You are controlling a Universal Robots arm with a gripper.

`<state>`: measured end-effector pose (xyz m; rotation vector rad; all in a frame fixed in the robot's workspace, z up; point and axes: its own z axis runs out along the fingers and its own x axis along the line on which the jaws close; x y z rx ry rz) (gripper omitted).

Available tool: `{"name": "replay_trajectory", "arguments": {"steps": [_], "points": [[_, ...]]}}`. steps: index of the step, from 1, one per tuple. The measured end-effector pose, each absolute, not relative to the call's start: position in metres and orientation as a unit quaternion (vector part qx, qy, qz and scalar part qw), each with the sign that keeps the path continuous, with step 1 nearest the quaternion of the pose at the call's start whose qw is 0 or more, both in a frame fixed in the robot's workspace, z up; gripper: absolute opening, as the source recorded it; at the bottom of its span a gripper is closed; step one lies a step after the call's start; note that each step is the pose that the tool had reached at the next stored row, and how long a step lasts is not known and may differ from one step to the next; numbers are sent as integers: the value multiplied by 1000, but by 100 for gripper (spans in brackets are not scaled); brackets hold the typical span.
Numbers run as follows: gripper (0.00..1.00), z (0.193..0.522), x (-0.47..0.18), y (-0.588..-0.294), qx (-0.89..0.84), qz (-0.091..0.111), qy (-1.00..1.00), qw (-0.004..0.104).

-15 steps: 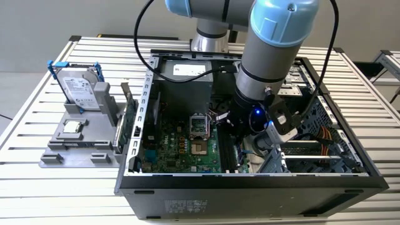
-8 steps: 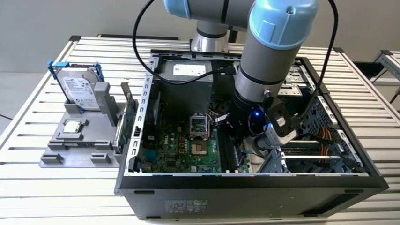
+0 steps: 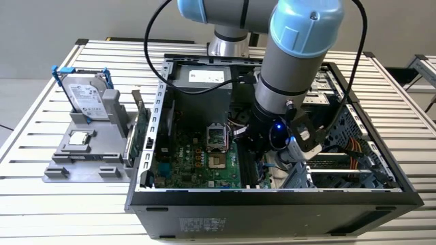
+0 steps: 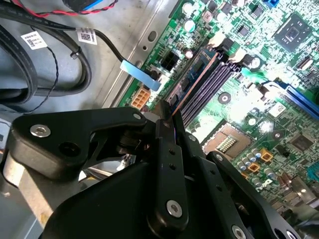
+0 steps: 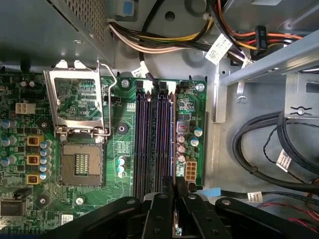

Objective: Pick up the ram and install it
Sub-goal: 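Insert the ram into the slot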

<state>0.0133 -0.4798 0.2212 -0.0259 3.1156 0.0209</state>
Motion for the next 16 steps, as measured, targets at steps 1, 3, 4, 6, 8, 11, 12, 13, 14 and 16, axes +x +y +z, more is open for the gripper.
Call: {"name": "replay_trajectory", "arguments": {"steps": [1, 3, 4, 6, 8, 11, 12, 13, 14, 16], "points": [[0, 220, 13, -480, -8, 7, 1000, 13], [0, 220, 13, -480, -8, 7, 1000, 13], [0, 219, 13, -480, -8, 7, 1000, 13], [0, 219, 13, -480, -8, 7, 1000, 13], [0, 218, 13, -479, -8, 7, 1000, 13], [0, 218, 13, -478, -8, 7, 1000, 13], [0, 218, 13, -478, -7, 7, 1000, 13], [0, 218, 14, -478, -7, 7, 1000, 13], [0, 218, 14, -478, -7, 7, 1000, 13], [0, 217, 14, -478, -6, 7, 1000, 13]]}}
